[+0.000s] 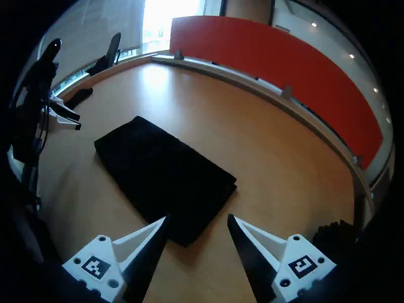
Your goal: Fold towel
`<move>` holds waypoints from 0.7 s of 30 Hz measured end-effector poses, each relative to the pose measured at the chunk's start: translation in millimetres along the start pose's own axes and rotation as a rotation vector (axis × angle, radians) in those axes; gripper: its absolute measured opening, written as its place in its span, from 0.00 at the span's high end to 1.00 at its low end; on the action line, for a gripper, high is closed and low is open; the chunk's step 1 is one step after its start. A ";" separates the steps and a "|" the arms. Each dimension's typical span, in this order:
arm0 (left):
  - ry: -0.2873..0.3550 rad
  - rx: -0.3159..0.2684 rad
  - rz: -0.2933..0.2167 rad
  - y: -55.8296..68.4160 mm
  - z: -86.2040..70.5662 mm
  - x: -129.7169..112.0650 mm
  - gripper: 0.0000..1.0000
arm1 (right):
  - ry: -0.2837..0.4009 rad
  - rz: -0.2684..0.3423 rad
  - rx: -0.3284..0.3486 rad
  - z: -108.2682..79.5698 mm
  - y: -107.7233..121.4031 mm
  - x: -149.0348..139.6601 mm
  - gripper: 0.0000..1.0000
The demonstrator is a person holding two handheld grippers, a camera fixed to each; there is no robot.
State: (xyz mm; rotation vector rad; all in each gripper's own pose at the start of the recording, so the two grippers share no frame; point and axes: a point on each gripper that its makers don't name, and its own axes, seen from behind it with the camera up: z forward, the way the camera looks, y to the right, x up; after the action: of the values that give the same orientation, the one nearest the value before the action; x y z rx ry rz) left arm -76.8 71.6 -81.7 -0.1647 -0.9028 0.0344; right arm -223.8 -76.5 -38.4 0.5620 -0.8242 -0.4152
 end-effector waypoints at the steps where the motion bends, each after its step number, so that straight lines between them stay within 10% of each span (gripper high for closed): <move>1: 0.000 0.003 -0.001 -0.9 -0.6 -0.5 0.33 | -0.001 -0.002 0.003 0.5 -0.5 -0.1 0.16; 21: -0.011 0.031 -0.051 -15.4 -13.8 -14.0 0.33 | -0.080 0.019 0.067 12.6 -19.3 -48.9 0.22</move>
State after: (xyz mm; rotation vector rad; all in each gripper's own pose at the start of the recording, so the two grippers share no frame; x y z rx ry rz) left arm -75.3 53.3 -98.6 -0.1125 -0.9168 0.0021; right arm -266.1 -68.6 -71.1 0.6020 -0.9227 -0.3957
